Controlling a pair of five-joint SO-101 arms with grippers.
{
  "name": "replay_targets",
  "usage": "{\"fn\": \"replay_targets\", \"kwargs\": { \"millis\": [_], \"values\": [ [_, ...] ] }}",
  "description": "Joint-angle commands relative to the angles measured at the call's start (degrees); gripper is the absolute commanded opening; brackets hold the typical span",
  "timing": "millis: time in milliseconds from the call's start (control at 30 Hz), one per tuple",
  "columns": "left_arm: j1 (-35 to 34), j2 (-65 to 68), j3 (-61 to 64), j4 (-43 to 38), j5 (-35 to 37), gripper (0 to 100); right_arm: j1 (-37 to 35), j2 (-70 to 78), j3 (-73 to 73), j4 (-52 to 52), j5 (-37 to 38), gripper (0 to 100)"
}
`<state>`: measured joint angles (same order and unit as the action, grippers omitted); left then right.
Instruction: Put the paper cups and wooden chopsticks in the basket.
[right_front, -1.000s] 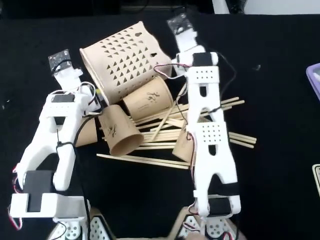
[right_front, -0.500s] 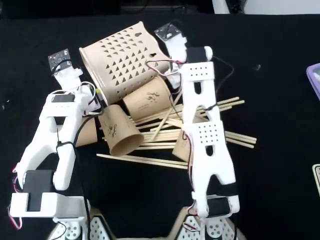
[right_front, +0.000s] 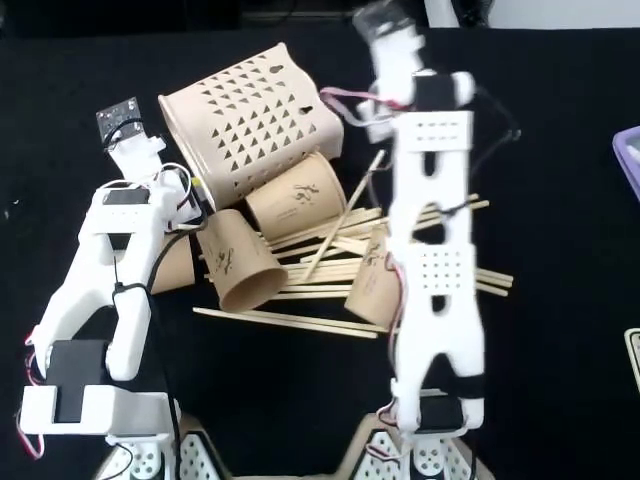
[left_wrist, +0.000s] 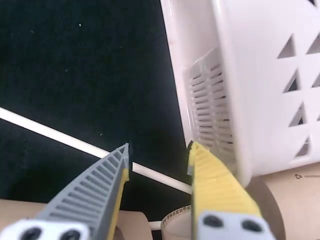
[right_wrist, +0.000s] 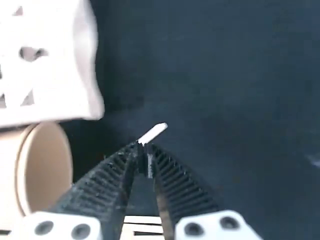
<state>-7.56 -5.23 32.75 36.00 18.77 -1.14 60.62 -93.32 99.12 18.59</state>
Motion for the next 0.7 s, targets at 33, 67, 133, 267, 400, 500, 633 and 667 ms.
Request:
{"fn": "replay_targets", "kwargs": {
  "millis": [33, 67, 133, 267, 400, 500, 633, 667],
  "values": [
    [0.2, -1.4, -0.7, -0.9, 0.3, 20, 1.8, -11.9, -1.9, 2.3, -2.5, 1.1],
    [0.3, -1.4, -0.7, -0.9, 0.3, 20, 1.8, -13.3, -1.8, 2.4, -3.2, 1.1],
    [0.2, -1.4, -0.6, -1.0, 0.3, 20, 1.8, -15.9, -1.8, 2.4, -4.9, 1.1],
    [0.1, -1.4, -0.4, -1.1, 0.3, 20, 2.1, -20.3, 4.4, 2.5, -11.4, 1.1],
    [0.1, -1.4, -0.4, -1.1, 0.3, 20, 0.1, -27.4, 24.0, 2.3, -13.2, 1.1],
    [0.1, -1.4, -0.4, -1.1, 0.2, 20, -1.6, -35.0, 37.7, 2.0, -13.6, 1.1],
    [0.1, -1.4, -0.4, -0.8, 0.1, 20, -2.9, -44.6, 48.5, -4.8, -12.9, 1.1],
    [0.1, -1.4, -0.3, -0.8, 0.1, 20, -3.0, -46.0, 51.5, -8.1, -12.0, 1.2]
  ]
}}
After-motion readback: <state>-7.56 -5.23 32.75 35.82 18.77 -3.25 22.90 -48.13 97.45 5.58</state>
